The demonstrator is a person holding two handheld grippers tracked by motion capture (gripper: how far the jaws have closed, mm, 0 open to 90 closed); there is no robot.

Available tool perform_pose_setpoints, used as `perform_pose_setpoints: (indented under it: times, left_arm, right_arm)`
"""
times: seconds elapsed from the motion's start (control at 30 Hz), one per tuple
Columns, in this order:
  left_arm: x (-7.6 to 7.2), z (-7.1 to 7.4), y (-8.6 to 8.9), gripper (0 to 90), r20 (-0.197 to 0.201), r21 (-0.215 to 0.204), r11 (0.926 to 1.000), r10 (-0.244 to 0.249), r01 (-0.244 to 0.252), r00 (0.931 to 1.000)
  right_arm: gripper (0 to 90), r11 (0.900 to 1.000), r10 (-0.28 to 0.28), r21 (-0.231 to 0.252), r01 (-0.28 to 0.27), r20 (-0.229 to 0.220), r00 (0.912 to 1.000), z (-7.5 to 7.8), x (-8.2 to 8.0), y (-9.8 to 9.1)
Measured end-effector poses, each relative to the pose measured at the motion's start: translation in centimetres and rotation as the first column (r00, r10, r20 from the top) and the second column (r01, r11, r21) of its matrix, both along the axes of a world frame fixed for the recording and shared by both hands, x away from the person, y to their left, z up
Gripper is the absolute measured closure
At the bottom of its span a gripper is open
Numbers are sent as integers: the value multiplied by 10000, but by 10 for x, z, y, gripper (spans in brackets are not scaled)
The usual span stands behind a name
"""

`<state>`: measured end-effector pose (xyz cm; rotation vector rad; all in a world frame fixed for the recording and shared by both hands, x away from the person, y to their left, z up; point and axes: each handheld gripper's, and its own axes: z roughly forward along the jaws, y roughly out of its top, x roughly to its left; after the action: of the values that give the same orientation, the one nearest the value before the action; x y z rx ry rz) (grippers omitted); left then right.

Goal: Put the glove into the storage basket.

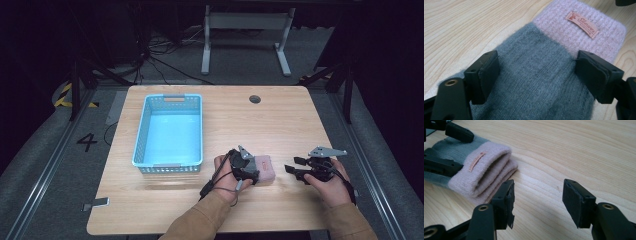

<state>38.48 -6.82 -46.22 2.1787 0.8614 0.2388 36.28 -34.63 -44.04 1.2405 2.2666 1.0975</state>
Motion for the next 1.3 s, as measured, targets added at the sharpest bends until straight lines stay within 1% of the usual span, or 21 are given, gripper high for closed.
perform_pose_setpoints:
  times: [0.1, 0.13, 0.23, 0.27, 0.33, 0.37, 0.43, 0.47, 0.53, 0.63, 0.67, 0.77, 0.97, 1.0, 1.07, 1.13, 1.17, 1.27, 1.3]
  left_arm:
    - [-2, 1, -2, 239, 69, 207, 9998, -45, 44, 10000]
    - [-3, 1, -2, 249, 25, 288, 9995, -90, 89, 10000]
    - [-3, 1, -2, 278, 90, 320, 9995, -56, 53, 9999]
    - [-4, 2, -2, 301, 107, 335, 9994, -49, 45, 9999]
    - [-6, 2, 0, 438, 144, 142, 9999, -91, 89, 9999]
    - [-7, 1, 1, 464, 175, 132, 9999, -102, 100, 9998]
    - [-8, 0, 1, 531, 247, -21, 10000, -70, 70, 9997]
    - [-8, 1, 1, 557, 233, 9, 9999, -126, 126, 9996]
    - [-9, 1, 2, 629, 305, -74, 9998, -202, 204, 9993]
    - [-10, 1, 2, 693, 377, 2, 9993, -367, 367, 9986]
    - [-10, 2, 2, 704, 404, 31, 9992, -411, 411, 9983]
    - [-12, 4, 2, 734, 314, -9, 9992, -411, 412, 9987]
    - [-13, 13, 3, 760, 134, -106, 9981, -602, 603, 9981]
    - [-14, 15, 3, 761, 176, -163, 9981, -588, 591, 9981]
    - [-15, 21, 4, 761, 231, -158, 9972, -721, 725, 9971]
    - [-17, 27, 5, 762, 345, -73, 9973, -734, 736, 9967]
    - [-17, 30, 6, 762, 395, -78, 9966, -822, 825, 9958]
    - [-19, 37, 8, 762, 475, -166, 9964, -822, 831, 9955]
    - [-20, 40, 9, 762, 435, -154, 9962, -853, 860, 9954]
  right_arm:
    - [441, 10000, 13, 10, -13, -16, 10000, 0, 0, 0]
    - [441, 10000, 14, 13, -14, -2, 10000, 0, 0, 0]
    - [441, 10000, 20, 18, -20, 29, 10000, 0, -1, 1]
    - [441, 10000, 25, 18, -25, 31, 10000, 0, -1, 1]
    - [441, 10000, 39, 12, -39, 55, 10000, 1, -1, 1]
    - [441, 10000, 41, 28, -41, 98, 9999, 1, -1, 1]
    - [441, 9999, 59, 83, -60, 131, 9999, 1, -1, -1]
    - [442, 10000, 19, 83, -20, 142, 9999, 1, -1, -1]
    - [442, 10000, -13, 82, 12, 134, 9999, 1, -1, -2]
    - [442, 10000, -15, 62, 14, 118, 9999, 1, -1, -1]
    - [442, 10000, -7, 59, 6, 117, 9999, 1, -1, -2]
    - [445, 10000, -20, 34, 20, 122, 9999, 0, 0, -2]
    - [446, 10000, -48, 41, 48, 109, 9999, -1, 1, -4]
    - [447, 10000, -55, 41, 55, 109, 9999, -1, 1, -4]
    - [455, 10000, -63, 5, 63, 100, 9999, -1, 1, -4]
    - [476, 9999, -22, -137, 23, 76, 10000, -2, 2, -4]
    - [480, 9998, -1, -201, 2, 55, 10000, -3, 3, -5]
    - [480, 9998, -5, -200, 6, 58, 10000, -4, 5, -4]
    - [480, 9998, -13, -204, 14, 37, 10000, -4, 5, -4]
